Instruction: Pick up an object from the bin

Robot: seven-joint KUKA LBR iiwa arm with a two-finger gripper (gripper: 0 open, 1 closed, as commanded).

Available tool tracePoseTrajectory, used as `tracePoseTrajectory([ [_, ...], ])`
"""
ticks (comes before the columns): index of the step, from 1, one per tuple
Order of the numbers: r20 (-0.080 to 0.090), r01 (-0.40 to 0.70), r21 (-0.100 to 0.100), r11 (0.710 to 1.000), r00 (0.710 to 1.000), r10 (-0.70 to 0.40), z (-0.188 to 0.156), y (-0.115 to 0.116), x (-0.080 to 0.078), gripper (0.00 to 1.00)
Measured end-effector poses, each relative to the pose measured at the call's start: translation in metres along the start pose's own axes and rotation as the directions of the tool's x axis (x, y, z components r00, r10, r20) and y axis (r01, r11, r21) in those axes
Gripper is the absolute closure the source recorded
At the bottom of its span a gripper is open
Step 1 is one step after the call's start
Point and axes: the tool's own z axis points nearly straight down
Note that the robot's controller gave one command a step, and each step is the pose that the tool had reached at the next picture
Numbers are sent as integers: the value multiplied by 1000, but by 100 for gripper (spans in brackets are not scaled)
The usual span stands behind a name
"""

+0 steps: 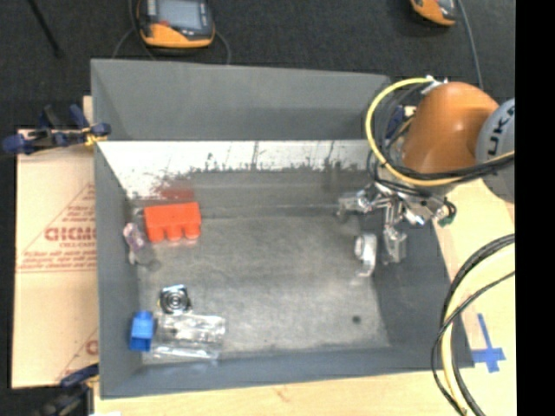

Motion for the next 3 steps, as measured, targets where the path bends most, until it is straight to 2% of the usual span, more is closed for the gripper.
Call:
tracePoseTrajectory([
  [1, 9, 96, -3, 995, 995, -96, 19, 20, 24, 0],
  [2, 5, 94, -4, 996, 996, -94, 20, 19, 25, 100],
  [3, 0, 135, 3, 991, 991, -135, -102, 19, 22, 100],
])
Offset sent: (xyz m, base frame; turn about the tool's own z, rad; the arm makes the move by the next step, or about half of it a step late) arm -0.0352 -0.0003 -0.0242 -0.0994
